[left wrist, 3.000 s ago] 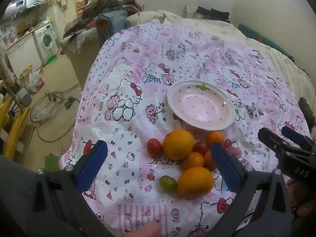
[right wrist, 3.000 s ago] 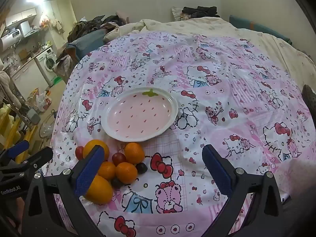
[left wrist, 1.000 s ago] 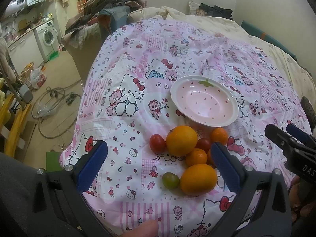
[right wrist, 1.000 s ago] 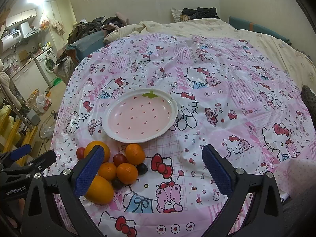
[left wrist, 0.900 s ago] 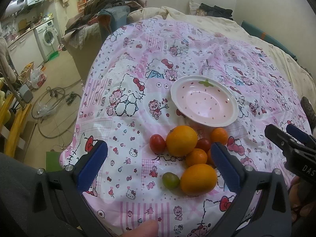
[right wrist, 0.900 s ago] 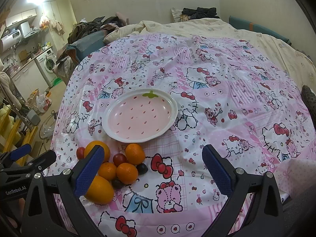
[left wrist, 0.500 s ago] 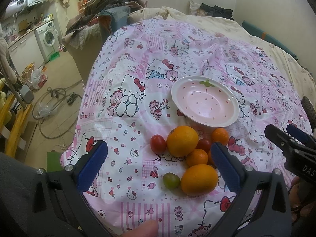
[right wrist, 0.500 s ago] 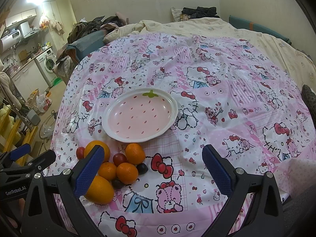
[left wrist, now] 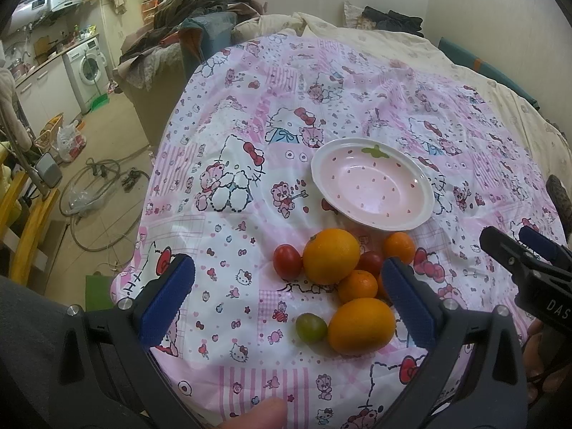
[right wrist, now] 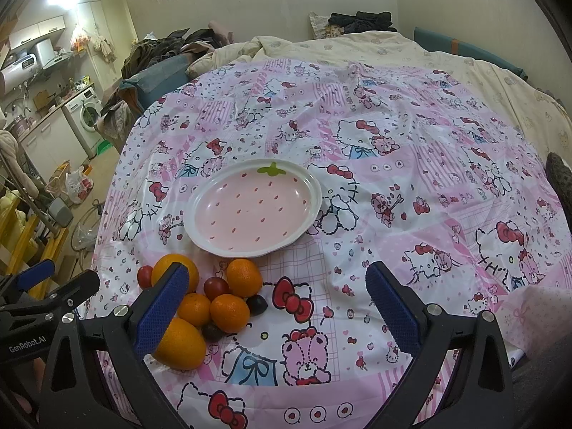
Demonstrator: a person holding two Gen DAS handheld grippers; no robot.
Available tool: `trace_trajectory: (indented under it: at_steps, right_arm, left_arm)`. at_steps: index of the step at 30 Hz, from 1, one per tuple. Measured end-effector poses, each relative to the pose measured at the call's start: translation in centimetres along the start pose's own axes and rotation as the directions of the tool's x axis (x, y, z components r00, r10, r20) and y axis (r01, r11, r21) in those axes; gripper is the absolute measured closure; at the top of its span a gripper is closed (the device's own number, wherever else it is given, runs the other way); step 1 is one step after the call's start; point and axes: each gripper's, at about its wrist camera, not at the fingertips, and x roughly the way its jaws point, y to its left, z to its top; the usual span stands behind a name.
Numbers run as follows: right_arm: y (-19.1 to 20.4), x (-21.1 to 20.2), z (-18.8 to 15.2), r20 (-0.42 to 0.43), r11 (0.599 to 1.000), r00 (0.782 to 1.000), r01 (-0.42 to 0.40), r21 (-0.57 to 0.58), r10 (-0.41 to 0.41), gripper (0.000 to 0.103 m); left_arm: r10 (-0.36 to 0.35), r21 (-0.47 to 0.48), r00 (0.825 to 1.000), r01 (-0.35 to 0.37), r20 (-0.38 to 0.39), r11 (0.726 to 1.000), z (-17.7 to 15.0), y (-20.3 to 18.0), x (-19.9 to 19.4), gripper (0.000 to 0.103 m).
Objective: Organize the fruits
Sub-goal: 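Reach the right tool down and grasp the large orange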
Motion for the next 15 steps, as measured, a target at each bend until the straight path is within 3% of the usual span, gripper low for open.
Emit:
trace_trajectory:
  at_steps: [10, 13, 15]
  right_arm:
    - [0.1, 0.3, -0.2, -0.018, 1.000, 1.000, -0.020, 0.004, 0.020, 0.002]
    - [-0.2, 1.3, -0.2, -0.098, 0.994, 0.990, -0.097, 0.048, 0.101, 0.002]
    - [-0.4, 2.2, -0.3, -0.169, 0.982, 0.969, -0.163, 0.097, 0.178, 0.002]
  left_arm:
    - [0.002, -0.011, 1.000, -0.002, -0.006, 1.000, 0.2, 0.4, 0.1, 0.000]
    - [0.011, -0.030, 1.000, -0.011, -0.020, 0.999, 0.5, 0.9, 0.4, 0.000]
    - [0.007, -0.048, 0.999, -0.009, -0.040, 0.999, 0.8, 1.5, 0.8, 0.000]
